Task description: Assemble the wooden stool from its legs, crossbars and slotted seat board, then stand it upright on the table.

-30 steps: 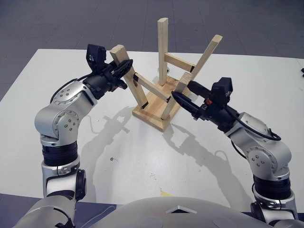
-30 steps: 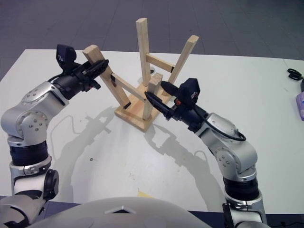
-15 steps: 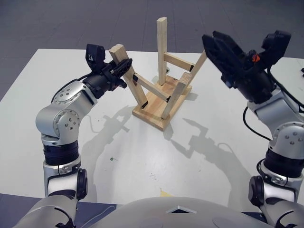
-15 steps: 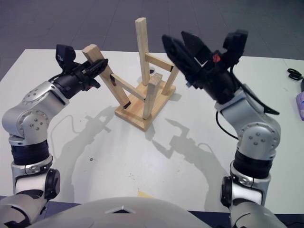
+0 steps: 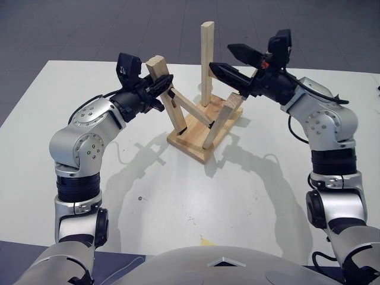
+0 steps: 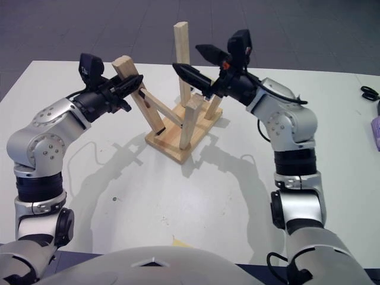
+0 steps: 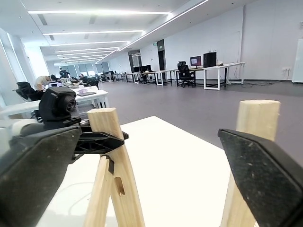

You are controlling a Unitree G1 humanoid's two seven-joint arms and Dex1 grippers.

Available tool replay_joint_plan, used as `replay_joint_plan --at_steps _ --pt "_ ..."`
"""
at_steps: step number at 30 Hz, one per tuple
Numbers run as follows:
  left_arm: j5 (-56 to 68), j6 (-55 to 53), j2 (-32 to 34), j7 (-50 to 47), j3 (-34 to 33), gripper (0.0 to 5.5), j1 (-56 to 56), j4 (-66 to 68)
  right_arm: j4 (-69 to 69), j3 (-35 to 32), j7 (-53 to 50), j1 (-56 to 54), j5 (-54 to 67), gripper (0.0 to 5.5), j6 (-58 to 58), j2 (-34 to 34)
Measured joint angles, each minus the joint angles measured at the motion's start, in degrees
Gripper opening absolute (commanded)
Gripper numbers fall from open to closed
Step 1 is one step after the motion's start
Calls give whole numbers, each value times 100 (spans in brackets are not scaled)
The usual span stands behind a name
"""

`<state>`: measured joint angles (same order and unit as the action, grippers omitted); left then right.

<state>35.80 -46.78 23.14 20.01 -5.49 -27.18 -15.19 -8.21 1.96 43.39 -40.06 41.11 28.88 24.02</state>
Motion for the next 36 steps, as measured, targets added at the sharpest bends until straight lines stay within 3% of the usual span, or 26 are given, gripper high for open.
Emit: replay_joint_plan --at_steps 7,18,30,36 --pt "157 -147 -222 -126 -289 104 -124 284 -1073 62 369 -423 -602 540 -538 -572" --pt "149 -401 -188 -214 -337 104 -414 188 -1192 31 554 -430 -849 540 -538 -940" --pt "-68 -340 -167 18 -74 104 -224 -30 -2614 864 137 -387 -2703 540 -1301 -1150" --pt "-87 -312 -196 20 -91 103 -216 -29 -2480 1048 241 -27 -2996 540 -1307 -1192"
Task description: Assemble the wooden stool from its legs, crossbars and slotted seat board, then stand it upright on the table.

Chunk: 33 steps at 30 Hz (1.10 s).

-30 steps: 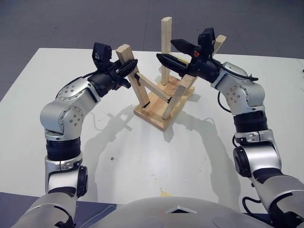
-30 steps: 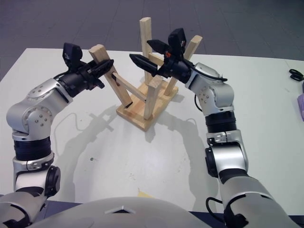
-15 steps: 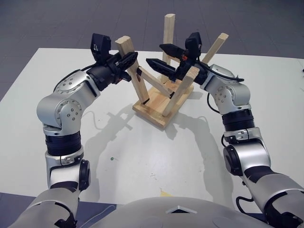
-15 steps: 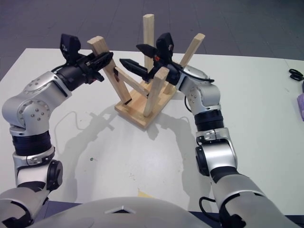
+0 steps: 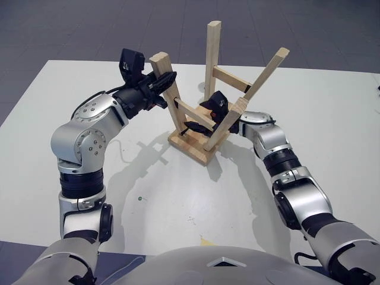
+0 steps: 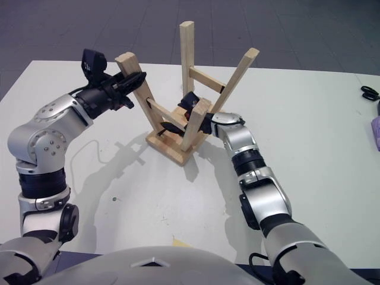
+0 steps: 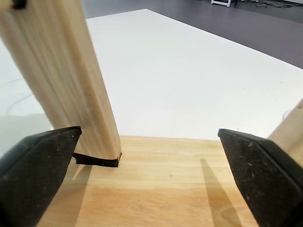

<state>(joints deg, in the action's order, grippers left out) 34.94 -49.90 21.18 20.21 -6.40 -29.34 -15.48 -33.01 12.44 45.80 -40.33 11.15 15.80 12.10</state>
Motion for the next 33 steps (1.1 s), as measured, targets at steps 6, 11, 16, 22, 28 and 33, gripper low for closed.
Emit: replay_joint_plan --at_steps 6,11,16,22,28,33 --pt "-323 336 45 83 353 103 150 -398 303 -846 -455 -27 276 540 -27 63" --pt "-523 688 57 74 620 103 485 -812 1762 -1419 -448 -165 798 540 300 432" --pt "-545 751 -43 -186 599 104 751 -923 3819 -2172 -943 -118 2264 540 1593 480" --pt "-544 715 -317 -622 598 104 975 -1020 4558 -2628 -2108 -70 2595 540 1972 354" --pt "-523 533 -403 -701 535 104 845 -1017 4614 -2687 -2498 31 2644 540 1976 335" --pt "-507 334 -301 -644 464 183 485 -1091 4707 -2598 -2609 106 2612 540 1941 339"
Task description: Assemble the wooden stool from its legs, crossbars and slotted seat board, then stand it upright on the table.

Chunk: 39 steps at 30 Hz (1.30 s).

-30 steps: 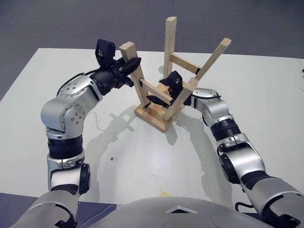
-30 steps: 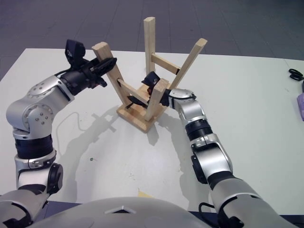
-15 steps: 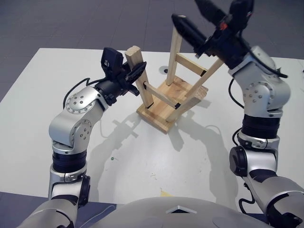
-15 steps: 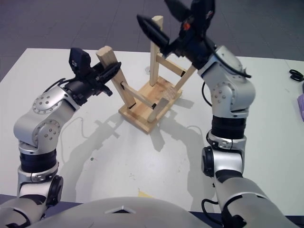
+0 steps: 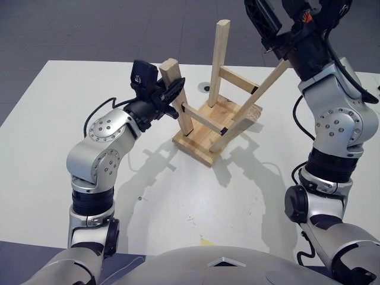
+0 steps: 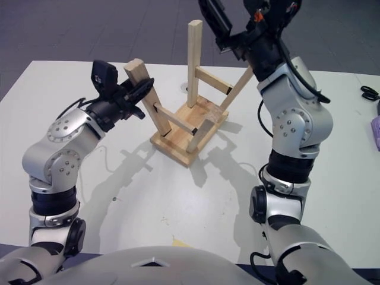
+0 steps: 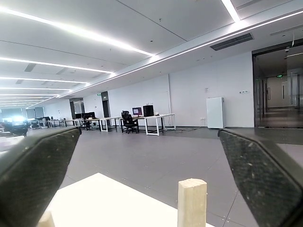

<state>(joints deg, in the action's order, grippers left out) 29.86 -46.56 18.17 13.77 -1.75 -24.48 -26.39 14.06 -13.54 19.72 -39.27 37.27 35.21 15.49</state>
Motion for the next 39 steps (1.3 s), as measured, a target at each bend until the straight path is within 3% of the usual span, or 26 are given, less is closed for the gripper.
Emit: replay_joint_plan --at_steps 11,17,19,22,27,34,39 --pt "868 -374 140 -74 -949 360 -1350 -141 127 40 -87 190 52 540 -49 -6" --pt "1036 465 -7 -247 -1573 453 -3169 996 189 48 -209 232 76 540 -98 -91" --pt "1004 608 -31 -33 -1375 485 -3217 1214 198 45 -252 232 124 540 -104 -126" --pt "591 479 -42 399 -277 534 -2036 1441 239 81 -284 237 139 540 -107 -182" --pt "803 270 51 770 605 538 -656 118 415 286 -431 507 104 540 -88 -297" --pt "1274 -116 -543 182 229 538 -752 12 600 327 -537 720 171 540 -86 -377" --pt "1720 -261 -815 -310 -266 538 -1227 78 1065 -319 -670 697 1677 540 28 -471"
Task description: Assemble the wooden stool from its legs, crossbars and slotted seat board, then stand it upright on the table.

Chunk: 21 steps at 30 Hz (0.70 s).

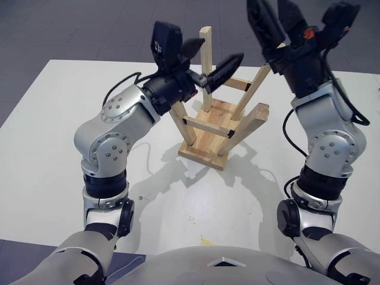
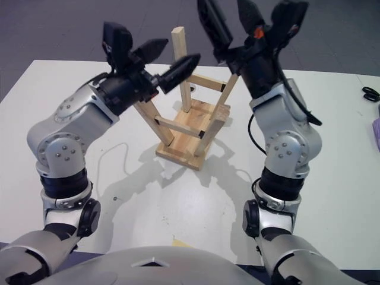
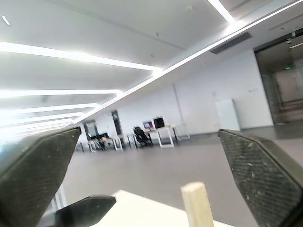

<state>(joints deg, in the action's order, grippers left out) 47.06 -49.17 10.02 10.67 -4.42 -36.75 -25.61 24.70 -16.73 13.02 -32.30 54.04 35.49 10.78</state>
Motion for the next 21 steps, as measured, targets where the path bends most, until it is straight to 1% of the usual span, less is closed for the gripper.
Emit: replay_joint_plan --at_steps 1,4,6,7,8,10,12,13,16,21 --pt "266 -2 -46 -169 -247 538 -224 13 146 -122 -79 -4 459 540 29 2" --pt "902 129 -34 -693 -990 538 -1148 65 554 -252 -262 -80 1171 540 46 70" --pt "923 304 159 -885 -1307 538 -1604 154 724 -202 -378 -106 1444 540 46 140" --pt "840 322 279 -878 -1296 538 -1611 219 758 -183 -416 -106 1520 540 45 146" --pt "559 346 450 -843 -1138 538 -1514 284 791 -147 -455 -93 1550 540 47 167" --pt "-44 301 697 -698 -574 538 -861 533 810 105 -369 188 1470 540 149 363" --pt "-273 296 625 -519 -149 538 -232 769 659 404 -256 707 1186 540 311 499" --pt "-450 457 549 -396 81 538 102 887 487 678 -152 1111 798 540 410 673" --pt "-993 838 621 -306 387 538 292 898 465 972 148 1449 143 540 98 1053" --pt "-1078 870 364 -311 389 538 447 768 487 1125 146 1568 -127 540 -128 931"
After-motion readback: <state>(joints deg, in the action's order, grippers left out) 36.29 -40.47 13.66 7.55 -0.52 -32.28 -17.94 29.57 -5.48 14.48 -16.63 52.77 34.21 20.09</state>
